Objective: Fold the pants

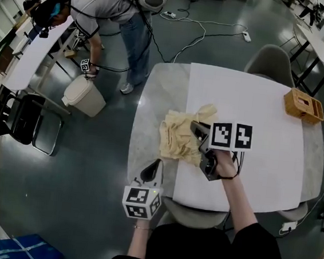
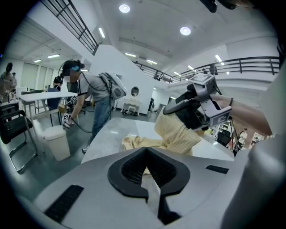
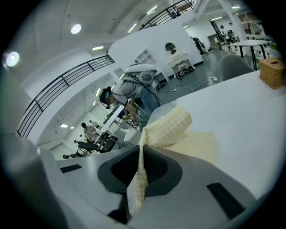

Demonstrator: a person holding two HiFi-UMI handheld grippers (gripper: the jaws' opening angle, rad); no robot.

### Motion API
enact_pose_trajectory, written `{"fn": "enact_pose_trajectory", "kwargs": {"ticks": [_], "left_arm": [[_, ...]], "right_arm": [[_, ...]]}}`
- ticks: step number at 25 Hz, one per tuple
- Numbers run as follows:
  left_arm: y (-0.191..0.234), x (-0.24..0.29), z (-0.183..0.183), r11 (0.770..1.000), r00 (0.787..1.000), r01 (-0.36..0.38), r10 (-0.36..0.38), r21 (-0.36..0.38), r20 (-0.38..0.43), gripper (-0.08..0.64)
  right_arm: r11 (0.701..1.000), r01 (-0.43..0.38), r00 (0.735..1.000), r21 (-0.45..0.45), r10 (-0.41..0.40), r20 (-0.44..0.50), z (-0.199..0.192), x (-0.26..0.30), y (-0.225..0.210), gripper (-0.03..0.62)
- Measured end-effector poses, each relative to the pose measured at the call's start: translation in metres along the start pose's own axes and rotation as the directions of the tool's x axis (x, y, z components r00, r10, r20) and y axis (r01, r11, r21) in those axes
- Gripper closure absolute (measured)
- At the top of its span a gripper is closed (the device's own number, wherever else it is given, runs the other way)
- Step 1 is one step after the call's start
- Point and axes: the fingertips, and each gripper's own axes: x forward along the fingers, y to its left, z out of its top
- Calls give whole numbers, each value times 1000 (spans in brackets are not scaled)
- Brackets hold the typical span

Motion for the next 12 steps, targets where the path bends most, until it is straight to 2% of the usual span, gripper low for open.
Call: {"fn": "enact_pose_trajectory", "kwargs": {"ticks": [12], "left_arm": [[32, -10, -14, 996, 998, -64, 64, -54, -16, 546]], "right_arm": [[1000, 21, 992, -2, -21, -128, -29, 76, 5, 565]]}}
